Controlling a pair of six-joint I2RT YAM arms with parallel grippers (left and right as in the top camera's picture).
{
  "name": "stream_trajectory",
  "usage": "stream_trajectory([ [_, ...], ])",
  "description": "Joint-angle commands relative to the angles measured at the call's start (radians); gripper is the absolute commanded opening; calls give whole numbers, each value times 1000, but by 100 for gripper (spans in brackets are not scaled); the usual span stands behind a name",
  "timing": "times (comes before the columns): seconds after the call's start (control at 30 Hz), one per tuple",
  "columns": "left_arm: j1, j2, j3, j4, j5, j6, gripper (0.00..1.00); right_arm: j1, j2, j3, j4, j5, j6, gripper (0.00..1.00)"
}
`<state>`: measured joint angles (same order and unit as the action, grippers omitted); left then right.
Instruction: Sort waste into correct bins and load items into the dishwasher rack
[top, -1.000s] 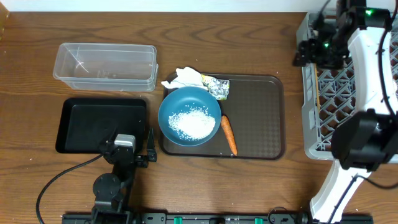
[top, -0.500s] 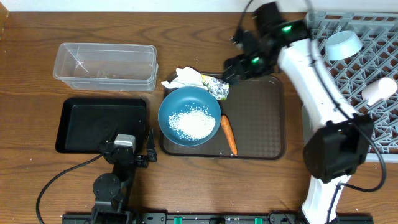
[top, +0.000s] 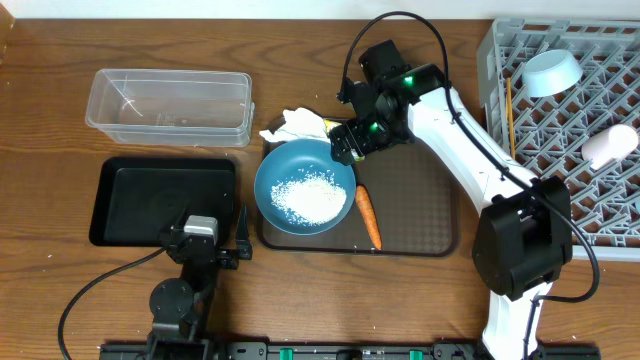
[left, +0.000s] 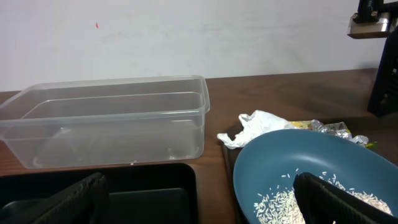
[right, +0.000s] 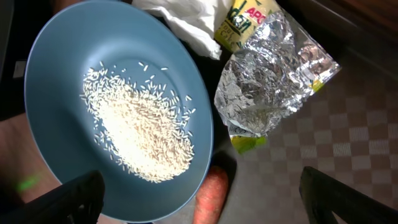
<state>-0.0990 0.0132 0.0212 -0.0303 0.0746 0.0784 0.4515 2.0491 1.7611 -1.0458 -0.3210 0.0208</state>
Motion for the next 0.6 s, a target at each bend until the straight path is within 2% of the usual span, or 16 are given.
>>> stream_trajectory([
  [0.0,4,-3,-17,-33,11,-5,98,-32,-8,2,3,9,53,99],
  [0.13,4,-3,-17,-33,11,-5,98,-122,-13,21,7,106,53,99],
  [0.23,4,-3,-17,-33,11,-5,98,-206,-14,34,13,98,65,99],
  [0.43,4,-3,-17,-33,11,-5,98,-314,-13,34,26,55,211,99],
  [0.57,4,-3,-17,-33,11,-5,98,-343,-13,34,27,55,255,99],
])
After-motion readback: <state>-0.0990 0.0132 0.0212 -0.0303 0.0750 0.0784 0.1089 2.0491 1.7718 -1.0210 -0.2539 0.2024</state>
